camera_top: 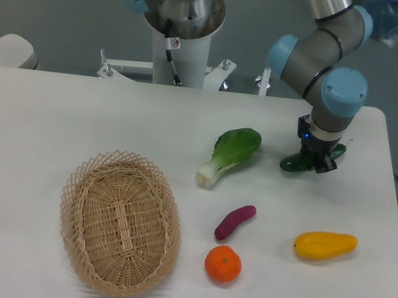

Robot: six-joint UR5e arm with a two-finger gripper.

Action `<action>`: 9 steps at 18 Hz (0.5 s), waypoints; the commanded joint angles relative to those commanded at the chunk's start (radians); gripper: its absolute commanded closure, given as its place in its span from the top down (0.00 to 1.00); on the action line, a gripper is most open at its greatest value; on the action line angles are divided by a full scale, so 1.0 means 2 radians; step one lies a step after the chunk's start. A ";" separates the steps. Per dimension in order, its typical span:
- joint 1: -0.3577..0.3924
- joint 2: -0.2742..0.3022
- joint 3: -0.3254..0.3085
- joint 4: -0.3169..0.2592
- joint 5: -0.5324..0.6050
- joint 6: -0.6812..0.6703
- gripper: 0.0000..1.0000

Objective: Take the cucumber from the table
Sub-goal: 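Lift the grasped cucumber up off the table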

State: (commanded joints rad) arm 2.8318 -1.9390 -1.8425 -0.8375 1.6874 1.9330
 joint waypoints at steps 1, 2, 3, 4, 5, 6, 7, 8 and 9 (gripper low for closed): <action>-0.005 0.002 0.011 -0.002 0.000 -0.011 0.36; -0.009 0.005 0.025 -0.011 -0.001 -0.021 0.36; -0.014 0.010 0.041 -0.034 -0.002 -0.028 0.36; -0.020 0.013 0.062 -0.062 -0.002 -0.036 0.36; -0.028 0.013 0.087 -0.093 -0.002 -0.051 0.36; -0.034 0.013 0.111 -0.124 -0.002 -0.069 0.36; -0.040 0.012 0.136 -0.153 -0.002 -0.087 0.36; -0.047 0.011 0.155 -0.175 -0.004 -0.100 0.36; -0.054 0.009 0.171 -0.192 -0.005 -0.111 0.36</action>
State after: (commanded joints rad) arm 2.7245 -1.9205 -1.5006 -1.2222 1.6767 1.7106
